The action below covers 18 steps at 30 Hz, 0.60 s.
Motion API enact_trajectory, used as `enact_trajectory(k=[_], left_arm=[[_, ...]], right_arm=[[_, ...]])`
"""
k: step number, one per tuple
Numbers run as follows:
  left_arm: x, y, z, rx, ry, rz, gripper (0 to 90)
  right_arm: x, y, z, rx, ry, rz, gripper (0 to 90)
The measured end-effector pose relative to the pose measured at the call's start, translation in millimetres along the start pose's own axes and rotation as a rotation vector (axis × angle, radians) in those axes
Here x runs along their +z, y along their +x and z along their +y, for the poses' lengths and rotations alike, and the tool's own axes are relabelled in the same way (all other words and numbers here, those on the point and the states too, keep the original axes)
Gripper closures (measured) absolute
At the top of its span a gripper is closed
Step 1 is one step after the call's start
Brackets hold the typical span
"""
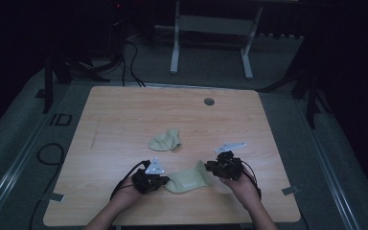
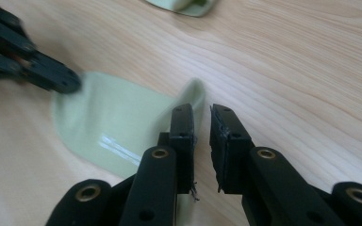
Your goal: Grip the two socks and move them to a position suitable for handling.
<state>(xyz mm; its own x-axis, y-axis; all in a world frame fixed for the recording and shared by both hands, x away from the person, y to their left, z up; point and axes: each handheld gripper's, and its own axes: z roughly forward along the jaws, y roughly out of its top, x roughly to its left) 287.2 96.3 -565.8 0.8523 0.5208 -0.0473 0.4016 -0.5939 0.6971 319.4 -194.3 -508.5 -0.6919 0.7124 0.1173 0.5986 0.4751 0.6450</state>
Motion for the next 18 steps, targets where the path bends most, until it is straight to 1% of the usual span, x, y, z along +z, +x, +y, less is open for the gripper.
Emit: enact_trajectory(k=[1,2,3,4,6,7,8,9,11,12,13,14,16,17,18], left_arm=[[-0.1,2.3,-0.4,-0.005,-0.003,-0.006,89.5],[-0.1,2.3,-0.4,-0.005,-0.003,-0.006,89.5],[-0.1,2.6,-0.7,0.001,-0.006,-0.006,89.4],[-0.1,2.9,-0.6,0.002,-0.006,-0.005,89.3],[-1.1,1.5,1.3,0.006,0.007,0.015,88.9],[-2.2,0.4,2.4,0.0,0.01,0.03,86.1],[-3.9,-0.7,3.7,-0.01,0.007,0.032,84.9],[-6.8,-2.7,5.6,-0.017,-0.005,0.02,84.9],[-11.3,-10.2,11.2,-0.01,-0.024,0.021,85.2],[-11.3,-10.2,11.2,-0.01,-0.024,0.021,85.3],[-10.5,-17.1,15.7,-0.006,-0.021,0.003,85.3],[-8.1,-19.4,16.0,-0.012,-0.014,-0.001,86.5],[-2.4,-18.9,14.0,-0.016,0.015,-0.014,86.5],[-0.3,-17.9,12.2,-0.025,0.028,-0.014,87.4],[1.4,-16.7,10.3,-0.035,0.036,-0.019,88.6]], right_arm=[[-1.4,-4.1,-0.8,0.011,-0.004,-0.001,78.6],[-1.4,-4.1,-0.8,0.011,-0.004,-0.001,78.6],[-3.3,-5.9,-0.3,0.018,-0.008,0.0,75.5],[-4.6,-6.0,0.7,0.015,-0.011,0.001,75.5],[-5.9,-5.1,1.8,0.012,-0.014,-0.003,75.6],[-7.1,-4.0,3.3,0.005,-0.02,-0.006,76.3],[-8.3,-2.6,5.1,-0.007,-0.022,-0.004,79.6],[-8.6,-0.9,6.2,-0.017,-0.021,-0.004,81.7],[-8.2,2.0,7.6,-0.031,-0.027,-0.008,86.2],[-8.2,2.0,7.6,-0.031,-0.027,-0.008,86.2],[-7.7,3.7,7.9,-0.038,-0.025,-0.005,87.4],[-3.0,6.7,7.4,-0.065,-0.014,-0.007,89.2],[6.2,7.2,4.7,-0.075,0.012,0.003,89.4],[11.3,6.4,2.4,-0.081,0.028,0.002,89.4],[16.1,5.2,-0.1,-0.076,0.042,0.002,89.4]])
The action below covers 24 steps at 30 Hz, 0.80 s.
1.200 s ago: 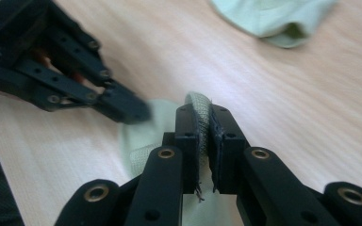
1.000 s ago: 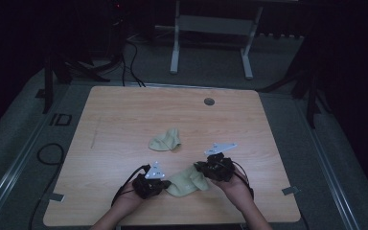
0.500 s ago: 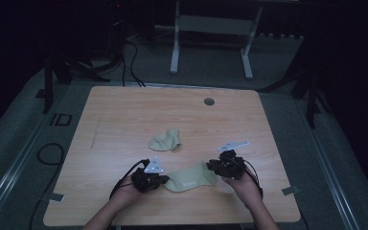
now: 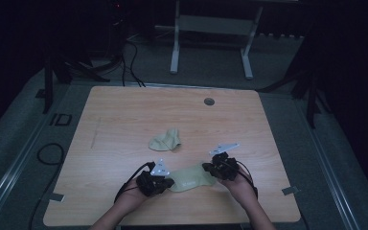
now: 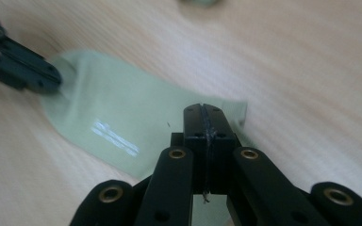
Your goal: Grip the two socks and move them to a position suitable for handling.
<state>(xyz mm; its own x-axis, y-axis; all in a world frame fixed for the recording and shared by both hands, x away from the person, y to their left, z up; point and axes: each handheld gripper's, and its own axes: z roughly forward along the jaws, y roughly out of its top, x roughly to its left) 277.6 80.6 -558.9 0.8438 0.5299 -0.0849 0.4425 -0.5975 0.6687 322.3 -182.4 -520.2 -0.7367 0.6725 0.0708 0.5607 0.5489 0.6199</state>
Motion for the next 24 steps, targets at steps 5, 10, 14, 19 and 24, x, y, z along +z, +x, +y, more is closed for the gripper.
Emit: enact_trajectory(k=[5,10,14,19,24], left_arm=[[0.7,3.4,-3.1,-0.005,0.004,0.012,88.8],[0.5,8.2,-4.6,-0.005,-0.009,0.022,89.2],[0.9,8.8,-4.8,0.006,-0.016,0.029,89.3],[1.0,11.3,-5.3,0.007,-0.021,0.021,89.2],[1.2,11.1,-5.5,-0.003,-0.021,0.006,89.2]], right_arm=[[17.7,-6.5,-13.8,-0.004,0.07,-0.04,89.5],[16.6,-7.4,-22.7,0.013,0.067,-0.057,89.6],[13.1,-3.3,-29.2,0.023,0.055,-0.06,89.6],[7.1,3.8,-38.0,0.024,0.056,-0.048,89.4],[2.7,6.4,-44.5,0.033,0.052,-0.037,89.0]])
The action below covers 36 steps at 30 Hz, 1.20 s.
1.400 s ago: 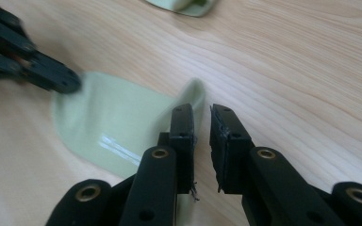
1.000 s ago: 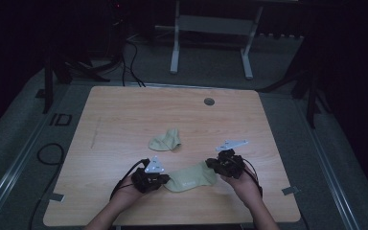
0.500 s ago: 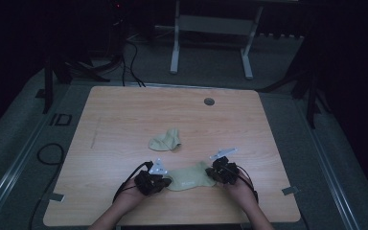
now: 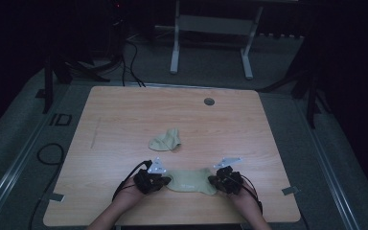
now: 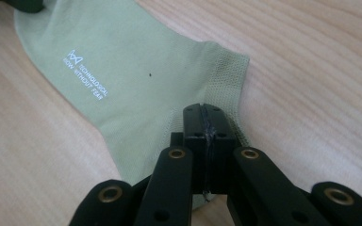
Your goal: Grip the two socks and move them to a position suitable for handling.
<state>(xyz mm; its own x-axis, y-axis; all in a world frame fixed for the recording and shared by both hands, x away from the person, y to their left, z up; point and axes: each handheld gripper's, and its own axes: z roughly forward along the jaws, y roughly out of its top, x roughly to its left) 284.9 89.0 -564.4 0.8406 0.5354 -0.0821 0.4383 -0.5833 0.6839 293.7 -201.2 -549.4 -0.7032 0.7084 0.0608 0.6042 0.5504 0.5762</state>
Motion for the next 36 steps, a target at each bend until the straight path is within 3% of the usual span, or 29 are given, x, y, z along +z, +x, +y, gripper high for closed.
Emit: enact_trajectory(k=[6,11,16,20,26,31,36], left_arm=[[0.7,-4.5,0.1,-0.004,0.001,-0.012,89.3],[-0.2,-4.9,0.0,-0.012,-0.001,-0.017,89.0],[-7.7,-5.8,0.5,-0.012,-0.029,-0.03,78.4],[-20.5,-4.6,-0.5,-0.023,-0.067,-0.015,70.5],[-32.6,4.8,-13.2,-0.06,-0.091,0.013,70.4],[-40.4,10.1,-22.6,-0.082,-0.111,0.029,70.3],[-46.5,13.5,-31.5,-0.096,-0.125,0.039,70.3]], right_arm=[[-2.7,-1.4,-3.5,0.009,0.002,0.008,88.4],[-3.5,0.8,-0.7,-0.009,0.007,0.023,83.5],[-10.7,3.8,11.3,-0.022,-0.036,0.047,76.1],[-17.0,6.8,31.8,-0.055,-0.065,0.055,68.1],[-20.0,12.9,78.1,-0.098,-0.123,0.058,62.4],[-9.5,17.5,117.8,-0.13,-0.133,0.054,60.7],[11.5,20.7,150.2,-0.153,-0.119,0.053,56.7]])
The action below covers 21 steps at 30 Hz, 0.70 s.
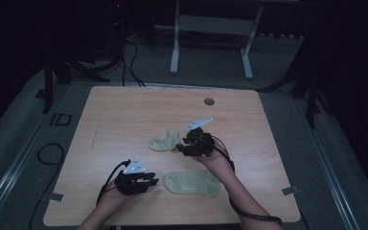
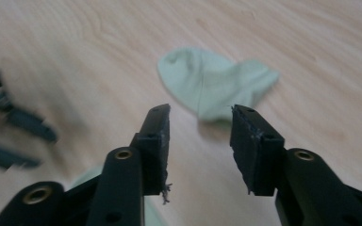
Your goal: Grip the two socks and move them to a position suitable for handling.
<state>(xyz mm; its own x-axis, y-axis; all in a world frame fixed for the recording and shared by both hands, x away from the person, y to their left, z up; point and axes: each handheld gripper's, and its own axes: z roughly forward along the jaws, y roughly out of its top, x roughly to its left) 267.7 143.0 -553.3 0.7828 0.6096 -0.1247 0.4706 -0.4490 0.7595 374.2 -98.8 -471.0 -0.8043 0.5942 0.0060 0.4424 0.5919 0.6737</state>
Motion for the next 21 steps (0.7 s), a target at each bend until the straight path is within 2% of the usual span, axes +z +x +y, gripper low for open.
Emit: enact_trajectory(k=[2,6,9,12,13,15,18,20,21], left_arm=[[-1.5,2.6,-3.7,-0.01,-0.002,-0.002,69.7],[-2.7,6.3,-8.4,-0.043,-0.011,0.003,62.6],[-2.6,4.9,-7.8,-0.043,-0.023,-0.005,59.0],[-1.0,2.7,-8.0,-0.034,-0.029,-0.008,53.6],[-0.2,2.8,-8.2,-0.038,-0.03,-0.007,50.5],[1.3,4.5,-9.4,-0.058,-0.054,-0.036,41.7],[3.2,6.4,-9.7,-0.084,-0.055,-0.033,26.6],[2.8,7.0,-9.9,-0.094,-0.063,-0.02,23.1],[2.7,7.5,-9.7,-0.102,-0.065,-0.017,20.5]], right_arm=[[11.9,-1.8,10.6,-0.003,0.011,0.006,54.0],[38.3,-5.7,27.3,0.001,0.035,0.002,47.5],[60.1,-11.0,35.2,0.023,0.072,-0.005,44.3],[81.9,-13.1,38.9,0.023,0.112,-0.043,39.6],[89.4,-13.5,38.9,0.019,0.121,-0.042,37.4],[103.9,-12.8,38.0,0.003,0.143,-0.07,35.9],[121.9,-11.3,35.1,-0.008,0.185,-0.11,36.0],[130.3,-10.5,32.7,-0.005,0.21,-0.122,37.7],[130.8,-11.0,32.6,0.007,0.2,-0.125,38.8]])
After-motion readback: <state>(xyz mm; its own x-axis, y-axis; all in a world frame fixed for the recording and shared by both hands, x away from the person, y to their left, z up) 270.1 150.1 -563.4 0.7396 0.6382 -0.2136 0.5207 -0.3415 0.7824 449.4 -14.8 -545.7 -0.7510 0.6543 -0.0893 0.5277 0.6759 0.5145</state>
